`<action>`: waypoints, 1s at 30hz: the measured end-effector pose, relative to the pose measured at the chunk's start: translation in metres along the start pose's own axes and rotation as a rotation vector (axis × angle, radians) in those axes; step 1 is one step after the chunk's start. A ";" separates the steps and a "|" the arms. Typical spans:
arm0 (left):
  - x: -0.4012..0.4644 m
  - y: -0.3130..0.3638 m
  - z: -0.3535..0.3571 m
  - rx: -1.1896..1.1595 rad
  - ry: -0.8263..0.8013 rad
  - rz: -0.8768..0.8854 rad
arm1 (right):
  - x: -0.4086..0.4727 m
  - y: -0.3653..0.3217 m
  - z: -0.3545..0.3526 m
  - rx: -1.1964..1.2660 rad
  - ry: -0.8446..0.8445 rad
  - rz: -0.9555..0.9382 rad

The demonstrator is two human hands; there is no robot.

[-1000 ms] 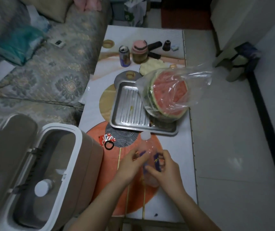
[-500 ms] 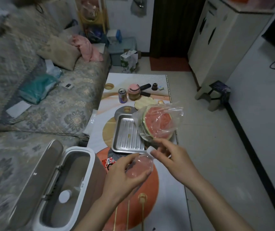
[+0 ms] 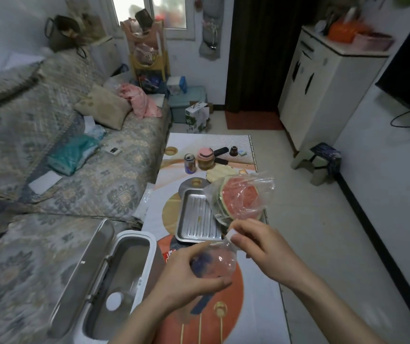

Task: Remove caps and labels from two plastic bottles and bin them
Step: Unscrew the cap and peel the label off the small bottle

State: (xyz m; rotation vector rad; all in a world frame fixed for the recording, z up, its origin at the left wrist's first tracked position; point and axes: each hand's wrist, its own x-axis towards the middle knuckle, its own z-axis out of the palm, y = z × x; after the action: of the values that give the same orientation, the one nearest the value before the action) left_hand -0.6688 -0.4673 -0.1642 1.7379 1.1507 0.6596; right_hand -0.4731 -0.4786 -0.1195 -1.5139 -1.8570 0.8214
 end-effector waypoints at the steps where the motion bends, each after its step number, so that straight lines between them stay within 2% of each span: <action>1: -0.001 0.001 -0.004 -0.057 -0.044 -0.006 | 0.000 -0.003 -0.001 0.027 -0.006 -0.036; 4: -0.004 0.003 -0.013 -0.194 -0.167 -0.048 | 0.002 -0.012 -0.010 0.104 -0.099 -0.086; 6: -0.006 0.003 -0.017 -0.200 -0.171 -0.052 | 0.005 -0.014 -0.019 0.086 -0.170 -0.063; 9: -0.006 0.005 -0.021 -0.157 -0.150 -0.045 | 0.006 -0.015 -0.024 0.040 -0.121 0.011; 12: -0.006 0.008 -0.023 -0.094 -0.147 -0.036 | 0.005 -0.019 -0.019 -0.029 -0.071 -0.036; 16: -0.008 0.008 -0.026 -0.097 -0.210 -0.040 | 0.001 -0.015 -0.022 0.020 -0.150 -0.091; 19: -0.009 0.010 -0.026 -0.128 -0.245 -0.054 | -0.002 -0.009 -0.025 0.134 -0.200 -0.059; 22: -0.007 0.009 -0.024 -0.108 -0.223 -0.045 | -0.002 -0.007 -0.023 0.159 -0.116 0.063; 24: -0.005 0.009 -0.025 -0.092 -0.216 -0.046 | -0.002 -0.007 -0.020 0.092 -0.076 0.057; 30: -0.004 0.005 -0.026 -0.076 -0.234 -0.054 | -0.003 0.001 -0.018 0.173 -0.217 0.027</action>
State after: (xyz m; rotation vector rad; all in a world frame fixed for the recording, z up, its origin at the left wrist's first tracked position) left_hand -0.6895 -0.4614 -0.1479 1.6643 0.9936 0.4484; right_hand -0.4581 -0.4797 -0.1094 -1.3901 -1.8654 1.1670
